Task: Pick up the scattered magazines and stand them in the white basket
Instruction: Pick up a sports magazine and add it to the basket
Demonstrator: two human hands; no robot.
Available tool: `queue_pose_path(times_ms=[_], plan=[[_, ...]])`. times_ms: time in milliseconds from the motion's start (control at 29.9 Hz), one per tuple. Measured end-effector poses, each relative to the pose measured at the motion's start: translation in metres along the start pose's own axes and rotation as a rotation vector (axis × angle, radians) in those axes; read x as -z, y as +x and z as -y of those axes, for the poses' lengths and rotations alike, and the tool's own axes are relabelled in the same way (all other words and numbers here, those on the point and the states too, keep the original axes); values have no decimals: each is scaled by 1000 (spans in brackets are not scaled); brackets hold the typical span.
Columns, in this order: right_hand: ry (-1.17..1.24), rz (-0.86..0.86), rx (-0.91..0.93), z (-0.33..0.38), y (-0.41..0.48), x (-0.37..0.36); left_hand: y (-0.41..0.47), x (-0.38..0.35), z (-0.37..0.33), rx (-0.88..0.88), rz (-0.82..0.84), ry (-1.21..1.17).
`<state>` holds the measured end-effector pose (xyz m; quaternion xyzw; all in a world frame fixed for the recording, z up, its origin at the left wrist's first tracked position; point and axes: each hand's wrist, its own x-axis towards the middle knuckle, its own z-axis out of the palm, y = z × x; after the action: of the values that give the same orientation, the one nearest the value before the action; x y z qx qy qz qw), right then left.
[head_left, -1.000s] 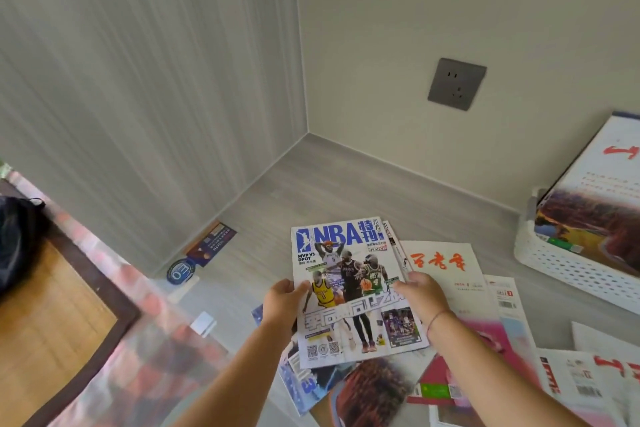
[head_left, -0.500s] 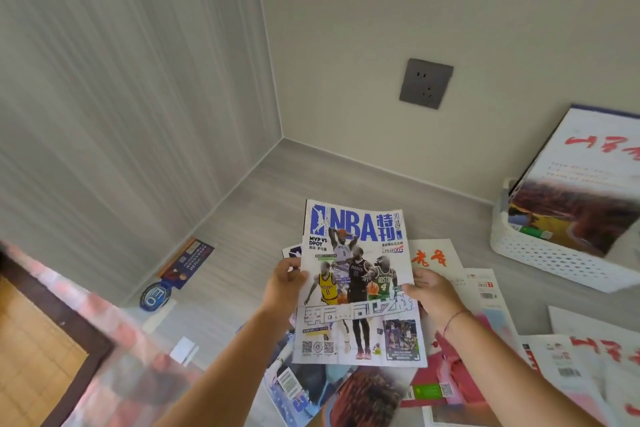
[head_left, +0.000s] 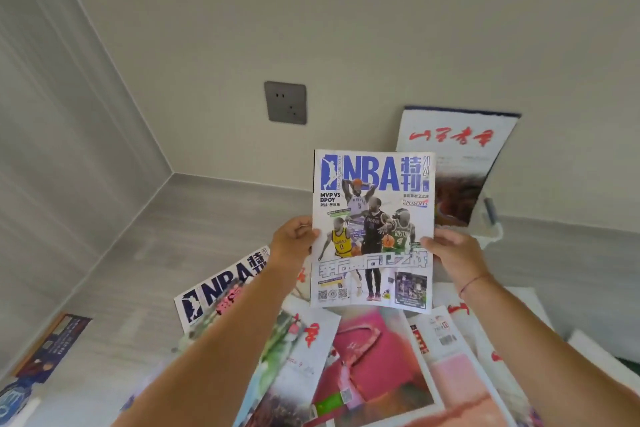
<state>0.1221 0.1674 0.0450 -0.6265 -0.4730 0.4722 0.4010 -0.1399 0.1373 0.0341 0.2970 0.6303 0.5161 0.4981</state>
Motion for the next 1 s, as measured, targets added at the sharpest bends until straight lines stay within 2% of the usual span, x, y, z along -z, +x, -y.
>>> queue_pose_path(times_ms=[234,434,768,1002], plan=[[-19,-134,122,51,58,85,33,-103,-70,-163,64,-25],[21,-197,178,72,112,114,72,-162,-96,-247,6,-39],[-32,-174,16,6,164,109,118,-189,-32,-28,-149,40],[-48,-232,-18,-11,182,109,135,-194,-20,-17,-205,128]])
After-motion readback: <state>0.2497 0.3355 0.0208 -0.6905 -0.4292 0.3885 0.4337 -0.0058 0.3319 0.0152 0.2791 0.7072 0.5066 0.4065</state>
